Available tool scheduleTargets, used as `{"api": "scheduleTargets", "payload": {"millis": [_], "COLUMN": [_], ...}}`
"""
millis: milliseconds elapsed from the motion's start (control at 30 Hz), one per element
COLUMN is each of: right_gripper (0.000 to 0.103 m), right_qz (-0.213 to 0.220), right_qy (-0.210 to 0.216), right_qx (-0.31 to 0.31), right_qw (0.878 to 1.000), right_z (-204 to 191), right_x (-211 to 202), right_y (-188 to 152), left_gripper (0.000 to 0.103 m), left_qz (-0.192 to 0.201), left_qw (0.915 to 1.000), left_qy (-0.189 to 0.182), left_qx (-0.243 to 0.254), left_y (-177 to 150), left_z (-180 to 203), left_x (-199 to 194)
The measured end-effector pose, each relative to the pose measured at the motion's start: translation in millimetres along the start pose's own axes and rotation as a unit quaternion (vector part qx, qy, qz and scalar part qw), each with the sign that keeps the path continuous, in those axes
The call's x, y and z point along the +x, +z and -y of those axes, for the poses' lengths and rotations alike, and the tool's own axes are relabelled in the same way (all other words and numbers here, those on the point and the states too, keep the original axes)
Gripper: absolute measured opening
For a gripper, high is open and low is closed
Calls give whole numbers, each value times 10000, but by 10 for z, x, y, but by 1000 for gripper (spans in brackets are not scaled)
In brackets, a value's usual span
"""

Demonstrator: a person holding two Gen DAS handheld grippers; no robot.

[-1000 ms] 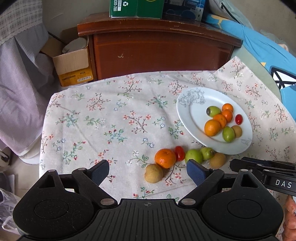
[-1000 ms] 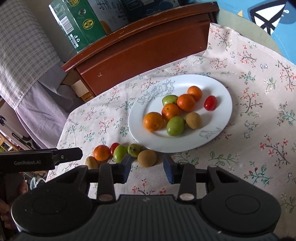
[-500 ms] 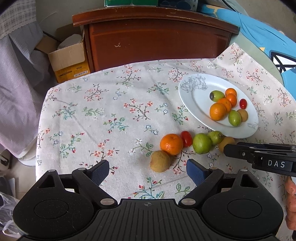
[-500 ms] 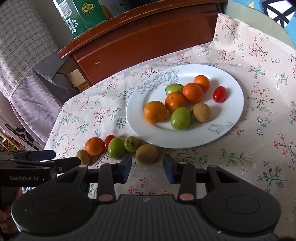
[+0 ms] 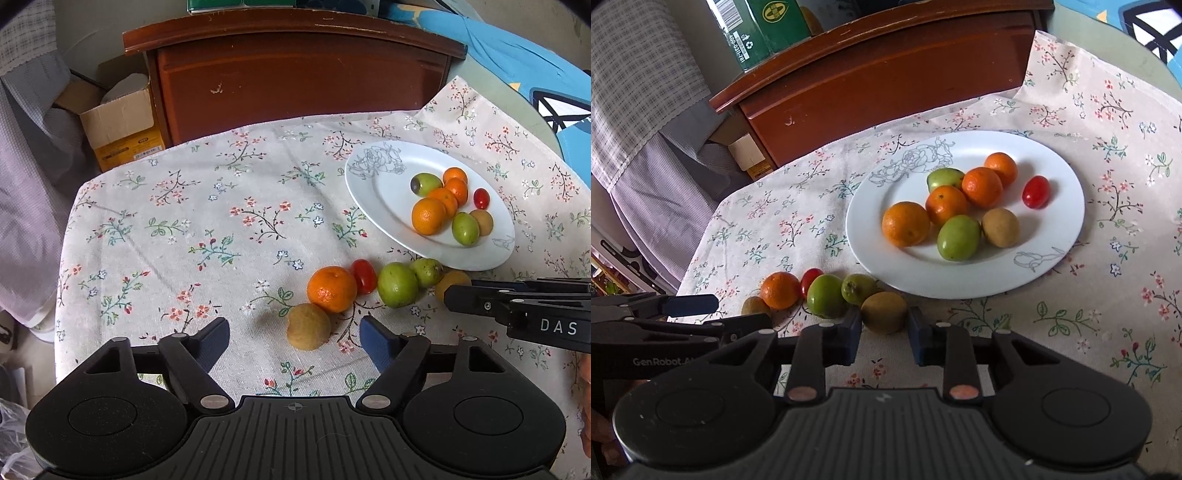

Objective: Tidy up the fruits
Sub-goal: 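Withdraw both open grippers from the plate toward the remaining fruits, then close left gripper on a brown kiwi while right gripper closes on a small brown fruit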

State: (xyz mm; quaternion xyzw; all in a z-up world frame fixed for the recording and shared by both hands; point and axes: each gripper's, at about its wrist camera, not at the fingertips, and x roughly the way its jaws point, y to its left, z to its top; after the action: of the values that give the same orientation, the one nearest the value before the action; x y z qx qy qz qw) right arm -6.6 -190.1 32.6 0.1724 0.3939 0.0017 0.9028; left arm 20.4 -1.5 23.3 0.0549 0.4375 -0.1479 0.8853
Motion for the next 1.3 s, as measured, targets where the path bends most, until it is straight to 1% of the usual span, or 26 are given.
{"api": "scheduleTargets", "payload": {"millis": [33, 133, 300, 400, 533, 600, 767, 933, 1000, 1033, 1067, 1100, 1300], "right_gripper": [27, 27, 27, 27, 27, 27, 27, 31, 31, 28, 28, 28, 27], "right_qz": [-11, -66, -134, -145, -160, -163, -207, -232, -220, -216, -214, -210, -163], "right_qy": [21, 84, 107, 102, 105, 108, 119, 169, 172, 175, 177, 176, 204], "right_qx": [-10, -4, 3, 20, 34, 43, 95, 142, 140, 132, 124, 116, 35], "right_qw": [10000, 9999, 9999, 9998, 9998, 9998, 9997, 9995, 9995, 9995, 9995, 9996, 9997], "right_z": [-10, -29, -49, -50, -47, -40, -27, -27, -28, -28, -29, -29, -57], "right_x": [-7, -27, -39, -29, -22, -20, -6, 24, 24, 23, 23, 23, -10], "right_y": [-2, -9, -31, -31, -32, -33, -41, -54, -54, -55, -56, -57, -45], "left_gripper": [64, 58, 56, 51, 39, 36, 35, 35, 35, 35, 29, 26, 24], "left_qz": [-29, -72, -56, -46, -26, -20, -34, -30, -23, -23, -31, -40, 7], "left_qw": [10000, 10000, 10000, 10000, 10000, 10000, 10000, 10000, 10000, 10000, 10000, 10000, 9999], "left_qy": [2, -2, -36, -20, -27, -46, -38, -25, -20, -41, -69, -91, -142], "left_qx": [0, -39, -51, -52, -51, -23, 7, -4, 22, 3, -10, -10, -4], "left_y": [-4, -15, -15, -7, -1, -3, -13, -22, -27, -30, -29, -28, -13], "left_z": [3, -3, 4, 3, 2, 11, 24, 32, 41, 41, 39, 39, 54], "left_x": [20, 71, 86, 83, 74, 70, 64, 68, 65, 60, 56, 48, -23]}}
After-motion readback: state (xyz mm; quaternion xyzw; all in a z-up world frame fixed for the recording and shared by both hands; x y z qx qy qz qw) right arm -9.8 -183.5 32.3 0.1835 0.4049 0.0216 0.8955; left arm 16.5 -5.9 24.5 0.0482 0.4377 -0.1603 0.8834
